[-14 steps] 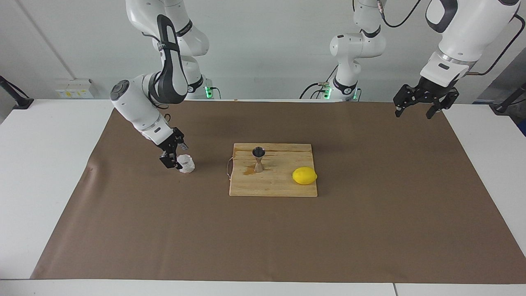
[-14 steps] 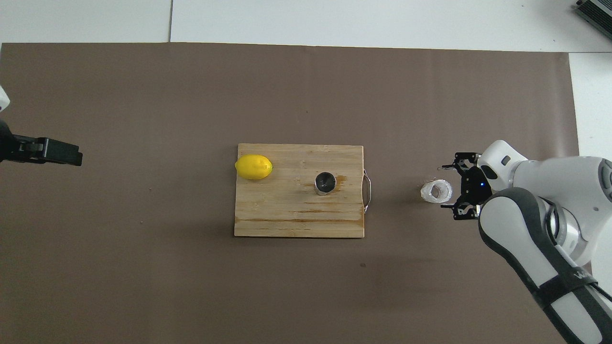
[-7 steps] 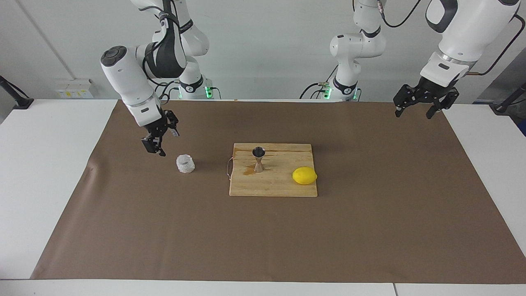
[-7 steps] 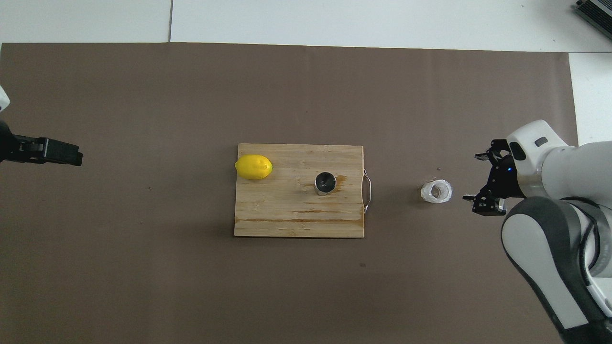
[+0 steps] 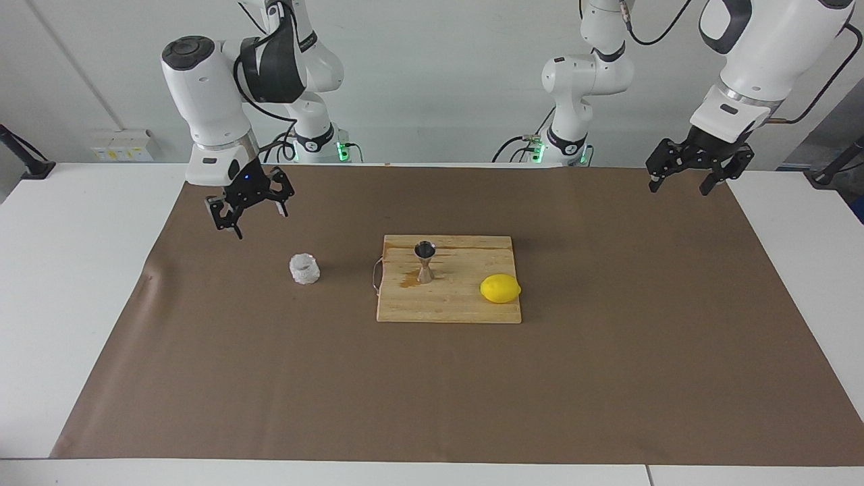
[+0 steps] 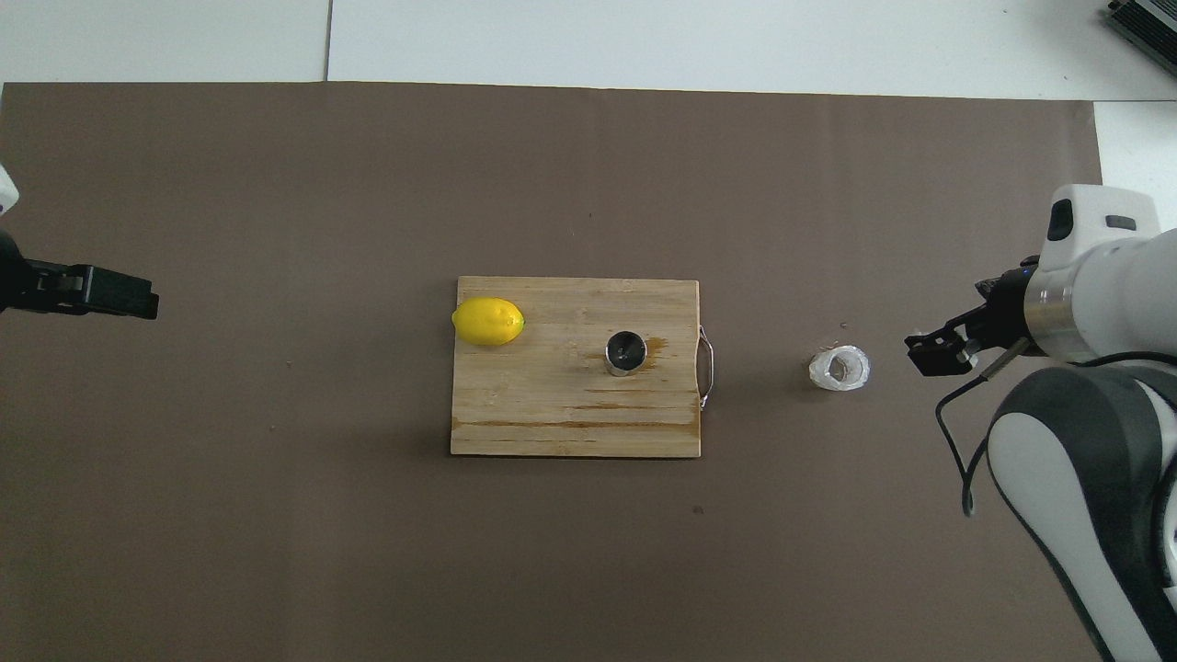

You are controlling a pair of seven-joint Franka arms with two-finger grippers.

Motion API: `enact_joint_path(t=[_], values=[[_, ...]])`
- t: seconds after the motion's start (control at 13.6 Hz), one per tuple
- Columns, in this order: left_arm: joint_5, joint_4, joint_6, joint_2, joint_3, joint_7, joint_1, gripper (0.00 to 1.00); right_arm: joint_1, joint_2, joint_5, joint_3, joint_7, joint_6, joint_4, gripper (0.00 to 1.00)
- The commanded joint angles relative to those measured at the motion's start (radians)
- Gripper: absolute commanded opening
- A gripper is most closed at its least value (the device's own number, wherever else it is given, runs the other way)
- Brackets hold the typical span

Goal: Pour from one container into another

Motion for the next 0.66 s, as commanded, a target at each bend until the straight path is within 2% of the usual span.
enact_joint_path(t=[0.0, 0.3, 0.37, 0.59], values=[[-0.006, -0.014, 0.003, -0.015, 0.002, 0.005, 0.004, 1.00, 0.009, 0.034, -0.018, 0.004, 0.310, -0.061, 0.086, 1.00], [-0.006, -0.014, 0.003, -0.017, 0.002, 0.005, 0.004, 1.00, 0.009, 0.112, -0.027, 0.004, 0.651, -0.245, 0.298, 1.00], [-0.006, -0.014, 0.003, -0.017, 0.002, 0.005, 0.004, 1.00, 0.014, 0.119, -0.041, 0.004, 0.732, -0.268, 0.323, 1.00], [-0.006, -0.014, 0.001, -0.017, 0.002, 0.005, 0.004, 1.00, 0.025, 0.105, -0.047, 0.005, 0.759, -0.311, 0.327, 1.00]])
